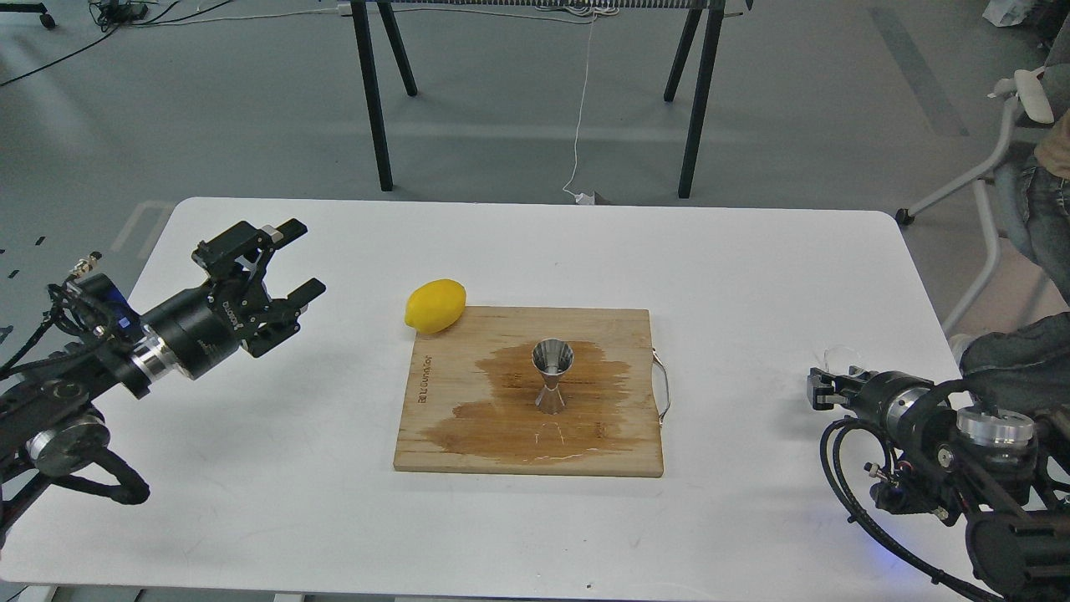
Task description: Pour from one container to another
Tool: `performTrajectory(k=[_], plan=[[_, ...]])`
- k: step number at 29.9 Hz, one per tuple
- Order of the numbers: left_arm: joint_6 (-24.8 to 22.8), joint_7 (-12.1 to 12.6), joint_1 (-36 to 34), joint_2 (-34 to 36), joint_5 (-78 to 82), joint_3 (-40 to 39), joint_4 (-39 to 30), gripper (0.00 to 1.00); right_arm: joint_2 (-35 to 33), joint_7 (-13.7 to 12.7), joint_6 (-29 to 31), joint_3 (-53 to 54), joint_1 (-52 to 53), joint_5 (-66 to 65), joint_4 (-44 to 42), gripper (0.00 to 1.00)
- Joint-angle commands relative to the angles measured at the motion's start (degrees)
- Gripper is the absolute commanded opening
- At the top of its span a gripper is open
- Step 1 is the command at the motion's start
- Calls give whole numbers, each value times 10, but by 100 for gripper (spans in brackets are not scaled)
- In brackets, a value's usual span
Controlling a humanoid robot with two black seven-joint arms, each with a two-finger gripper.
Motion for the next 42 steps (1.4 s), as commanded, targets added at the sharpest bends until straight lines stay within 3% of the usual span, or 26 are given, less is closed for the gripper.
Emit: performTrajectory(k=[1, 5, 8, 10, 13, 17, 25, 32, 42], plan=[[0, 0, 0, 0, 0, 0, 0, 94, 0, 1, 0, -4, -1, -3, 1, 15], [0, 0, 0, 0, 0, -1, 0, 94, -1, 4, 0, -21, 1, -2, 1, 2], [0, 0, 0, 0, 0, -1, 0, 94, -1, 4, 0, -25, 1, -3, 0, 2], [0, 0, 0, 0, 0, -1, 0, 94, -1, 4, 0, -27, 1, -3, 1, 10], [0, 0, 0, 0, 0, -1, 0, 94, -1, 5, 0, -27, 1, -3, -1, 36], [0, 0, 0, 0, 0, -1, 0, 94, -1, 7, 0, -27, 0, -4, -2, 59], [0, 0, 0, 0, 0, -1, 0, 94, 0, 7, 0, -27, 0, -5, -1, 71], [0, 0, 0, 0, 0, -1, 0, 94, 0, 8, 0, -23, 0, -6, -1, 93], [0, 0, 0, -6, 0, 0, 0, 94, 0, 8, 0, -21, 0, -6, -1, 97]])
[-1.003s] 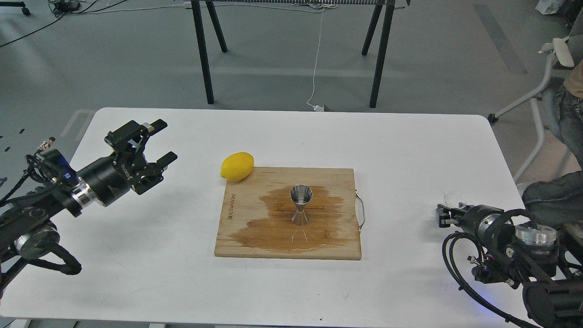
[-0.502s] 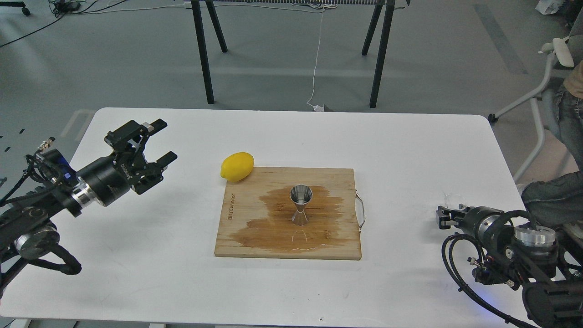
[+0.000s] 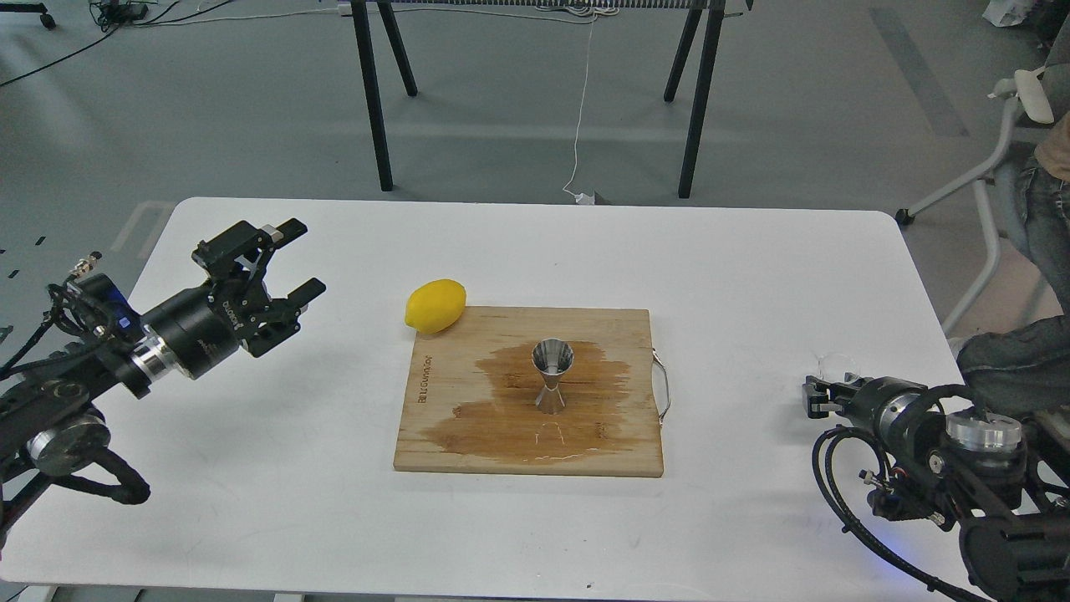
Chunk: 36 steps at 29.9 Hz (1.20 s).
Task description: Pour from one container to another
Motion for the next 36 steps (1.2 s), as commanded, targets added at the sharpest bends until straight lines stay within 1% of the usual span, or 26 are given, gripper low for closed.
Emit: performTrajectory(k=[1, 10, 15, 26, 28, 36], plan=[[0, 0, 0, -7, 1, 0, 0, 94, 0, 0, 0, 0, 0, 0, 0, 97], [0, 0, 0, -7, 1, 0, 0, 94, 0, 0, 0, -2, 0, 0, -3, 96], [0, 0, 0, -7, 1, 0, 0, 94, 0, 0, 0, -2, 1, 0, -2, 93], [0, 0, 0, -7, 1, 0, 0, 94, 0, 0, 0, -2, 1, 0, 3, 94], [0, 0, 0, -7, 1, 0, 0, 94, 0, 0, 0, 0, 1, 0, 3, 95], [0, 0, 0, -7, 1, 0, 0, 94, -9, -2, 0, 6, 0, -1, 54, 97]])
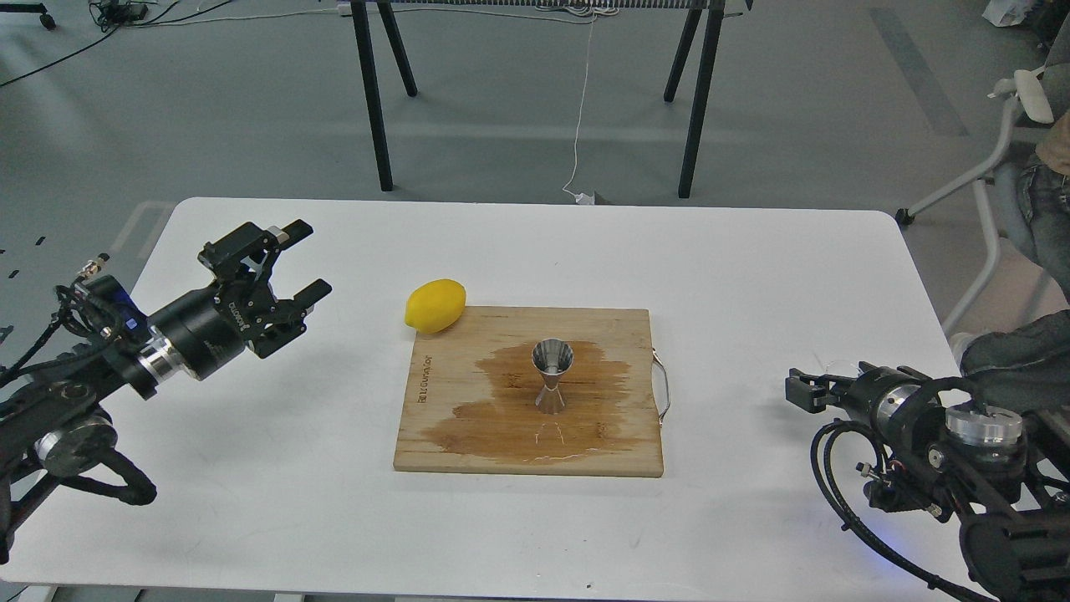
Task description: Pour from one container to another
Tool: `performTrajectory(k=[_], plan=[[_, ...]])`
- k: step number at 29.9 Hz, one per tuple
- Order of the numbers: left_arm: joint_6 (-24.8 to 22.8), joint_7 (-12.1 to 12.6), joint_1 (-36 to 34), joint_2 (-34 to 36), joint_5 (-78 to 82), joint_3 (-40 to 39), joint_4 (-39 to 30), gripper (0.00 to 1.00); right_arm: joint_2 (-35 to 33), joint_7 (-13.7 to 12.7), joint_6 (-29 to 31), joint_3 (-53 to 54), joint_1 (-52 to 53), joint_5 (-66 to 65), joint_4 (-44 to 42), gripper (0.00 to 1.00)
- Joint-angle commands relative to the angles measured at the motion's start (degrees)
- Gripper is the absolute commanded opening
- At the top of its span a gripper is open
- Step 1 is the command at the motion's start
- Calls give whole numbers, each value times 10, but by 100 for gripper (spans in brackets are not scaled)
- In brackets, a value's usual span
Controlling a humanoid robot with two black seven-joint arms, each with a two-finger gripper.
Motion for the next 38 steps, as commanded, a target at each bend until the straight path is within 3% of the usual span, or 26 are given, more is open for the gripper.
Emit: performTrajectory(k=[1, 9, 13, 20, 21, 38], plan=[[0, 0, 0, 0, 0, 0, 0, 94, -4, 0, 0, 3, -1, 0, 25, 97], [0, 0, -1, 3, -2, -3, 0, 94, -80, -10, 4, 21, 1, -16, 148, 99], [0, 0, -7, 5, -6, -14, 0, 94, -141, -44, 200, 7, 38, -137, 169, 99], [0, 0, -18, 14, -77, -68, 0, 94, -203, -43, 540, -68, 134, -174, 46, 99], [0, 0, -21, 22, -94, -74, 0, 94, -202, -43, 560, -73, 137, -174, 25, 99], [0, 0, -38, 41, -129, -89, 0, 94, -187, -41, 560, -70, 133, -174, -8, 99]])
